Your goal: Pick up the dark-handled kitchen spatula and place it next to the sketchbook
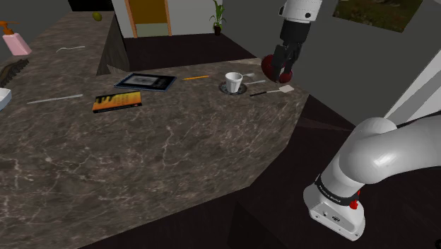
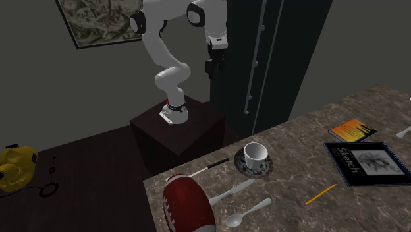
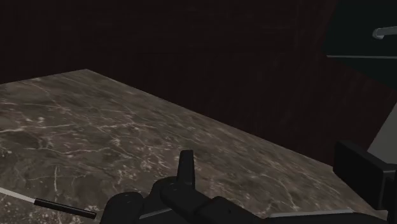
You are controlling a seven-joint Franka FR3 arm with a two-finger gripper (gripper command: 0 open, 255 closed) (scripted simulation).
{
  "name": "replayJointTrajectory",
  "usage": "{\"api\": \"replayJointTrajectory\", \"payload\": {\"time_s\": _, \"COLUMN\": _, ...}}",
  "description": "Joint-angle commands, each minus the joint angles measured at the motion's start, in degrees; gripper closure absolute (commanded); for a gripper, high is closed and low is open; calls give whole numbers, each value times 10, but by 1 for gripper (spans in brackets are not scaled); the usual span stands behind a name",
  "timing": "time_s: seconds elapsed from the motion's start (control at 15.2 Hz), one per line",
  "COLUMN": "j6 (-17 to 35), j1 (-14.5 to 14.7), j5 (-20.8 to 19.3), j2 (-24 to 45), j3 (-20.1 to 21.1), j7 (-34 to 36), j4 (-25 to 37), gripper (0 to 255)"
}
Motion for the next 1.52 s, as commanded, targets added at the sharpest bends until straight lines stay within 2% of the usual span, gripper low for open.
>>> {"api": "replayJointTrajectory", "payload": {"time_s": 0.0, "j6": 0, "j1": 0, "j5": 0, "j2": 0, "j3": 0, "j7": 0, "j4": 0, "gripper": 0}}
{"api": "replayJointTrajectory", "payload": {"time_s": 0.46, "j6": 62, "j1": 3, "j5": -73, "j2": 0, "j3": -99, "j7": -191, "j4": -60, "gripper": 0}}
{"api": "replayJointTrajectory", "payload": {"time_s": 0.92, "j6": 145, "j1": 13, "j5": -133, "j2": 63, "j3": -205, "j7": -382, "j4": -67, "gripper": 0}}
{"api": "replayJointTrajectory", "payload": {"time_s": 1.19, "j6": 196, "j1": 30, "j5": -148, "j2": 125, "j3": -268, "j7": -492, "j4": -48, "gripper": 0}}
{"api": "replayJointTrajectory", "payload": {"time_s": 1.45, "j6": 246, "j1": 55, "j5": -138, "j2": 204, "j3": -331, "j7": -609, "j4": -13, "gripper": 0}}
